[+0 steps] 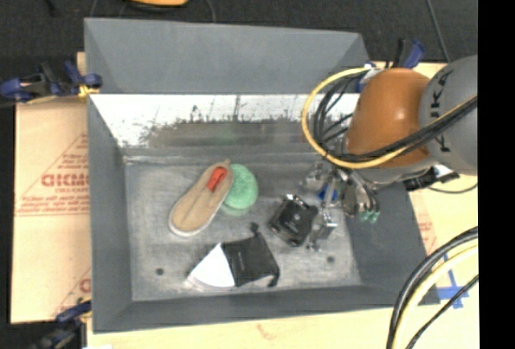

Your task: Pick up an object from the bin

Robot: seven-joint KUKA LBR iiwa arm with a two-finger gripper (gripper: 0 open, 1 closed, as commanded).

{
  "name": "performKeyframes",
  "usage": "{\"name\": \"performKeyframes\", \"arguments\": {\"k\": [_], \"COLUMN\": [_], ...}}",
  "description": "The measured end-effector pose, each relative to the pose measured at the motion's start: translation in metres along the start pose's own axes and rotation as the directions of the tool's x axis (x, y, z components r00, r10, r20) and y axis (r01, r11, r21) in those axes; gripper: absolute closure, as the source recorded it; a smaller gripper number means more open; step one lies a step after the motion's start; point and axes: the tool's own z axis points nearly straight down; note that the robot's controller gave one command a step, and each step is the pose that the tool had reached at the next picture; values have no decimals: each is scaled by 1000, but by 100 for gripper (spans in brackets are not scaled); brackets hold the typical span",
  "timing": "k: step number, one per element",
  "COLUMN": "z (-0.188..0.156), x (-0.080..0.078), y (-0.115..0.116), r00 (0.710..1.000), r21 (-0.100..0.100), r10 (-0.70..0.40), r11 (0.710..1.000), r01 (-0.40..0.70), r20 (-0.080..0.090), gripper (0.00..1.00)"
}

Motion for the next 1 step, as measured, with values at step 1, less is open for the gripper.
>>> {"name": "performKeyframes", "arguments": {"k": [1], "z": [-13], "x": [-9], "y": [4], "r00": [998], "r21": [0], "r10": [57], "r11": [998], "r01": [-57], "r20": [10], "gripper": [0]}}
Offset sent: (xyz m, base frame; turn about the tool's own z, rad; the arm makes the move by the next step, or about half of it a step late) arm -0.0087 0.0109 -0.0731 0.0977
